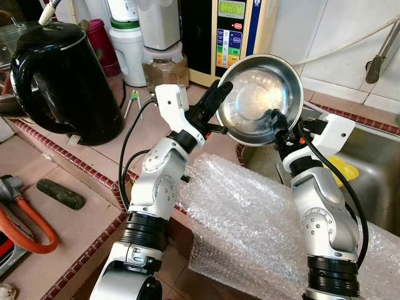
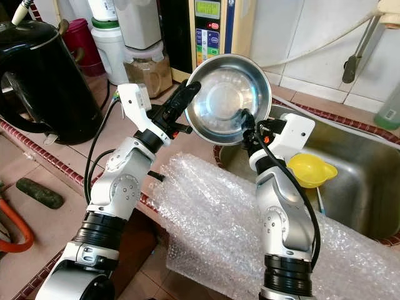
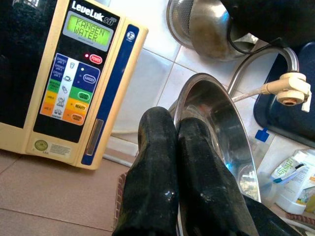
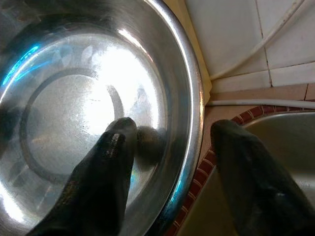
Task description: Kitchen organization
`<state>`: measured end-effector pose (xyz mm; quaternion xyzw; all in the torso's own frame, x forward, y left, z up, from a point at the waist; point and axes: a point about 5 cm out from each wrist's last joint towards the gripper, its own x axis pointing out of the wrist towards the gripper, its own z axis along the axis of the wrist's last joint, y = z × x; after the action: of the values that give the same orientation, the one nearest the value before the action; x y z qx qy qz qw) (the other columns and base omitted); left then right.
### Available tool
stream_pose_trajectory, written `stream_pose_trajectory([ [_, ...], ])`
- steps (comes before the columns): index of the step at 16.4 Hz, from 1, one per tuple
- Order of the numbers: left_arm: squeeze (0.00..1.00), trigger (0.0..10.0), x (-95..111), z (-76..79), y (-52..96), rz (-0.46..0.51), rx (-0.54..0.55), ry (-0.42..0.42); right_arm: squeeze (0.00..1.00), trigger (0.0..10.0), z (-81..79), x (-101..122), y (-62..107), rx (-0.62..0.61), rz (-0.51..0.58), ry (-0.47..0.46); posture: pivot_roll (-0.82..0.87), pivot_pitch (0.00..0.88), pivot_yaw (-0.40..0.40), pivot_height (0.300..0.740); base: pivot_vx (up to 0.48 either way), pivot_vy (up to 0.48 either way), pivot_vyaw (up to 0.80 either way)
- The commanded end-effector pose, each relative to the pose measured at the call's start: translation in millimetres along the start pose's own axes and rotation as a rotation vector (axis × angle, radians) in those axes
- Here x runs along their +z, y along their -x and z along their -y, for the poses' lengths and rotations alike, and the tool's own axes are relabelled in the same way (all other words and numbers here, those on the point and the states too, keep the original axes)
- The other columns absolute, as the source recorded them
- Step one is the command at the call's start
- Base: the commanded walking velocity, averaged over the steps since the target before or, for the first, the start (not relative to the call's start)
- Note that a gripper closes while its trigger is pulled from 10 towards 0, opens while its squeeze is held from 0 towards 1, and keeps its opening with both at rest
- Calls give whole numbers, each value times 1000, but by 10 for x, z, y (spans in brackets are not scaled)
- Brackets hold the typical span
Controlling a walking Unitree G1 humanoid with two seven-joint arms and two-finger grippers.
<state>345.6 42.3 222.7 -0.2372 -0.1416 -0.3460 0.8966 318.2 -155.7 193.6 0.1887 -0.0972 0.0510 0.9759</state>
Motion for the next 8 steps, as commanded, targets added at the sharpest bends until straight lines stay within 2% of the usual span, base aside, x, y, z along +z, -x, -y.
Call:
stream_pose_trajectory([
  [1, 0, 0, -11, 106, -24, 26, -19, 37, 0, 0, 2, 14, -12, -3, 0, -7, -130, 31, 55, 740, 0, 0, 0],
  [8, 0, 0, -11, 106, -24, 26, -19, 37, 0, 0, 2, 14, -12, -3, 0, -7, -130, 31, 55, 740, 0, 0, 0],
])
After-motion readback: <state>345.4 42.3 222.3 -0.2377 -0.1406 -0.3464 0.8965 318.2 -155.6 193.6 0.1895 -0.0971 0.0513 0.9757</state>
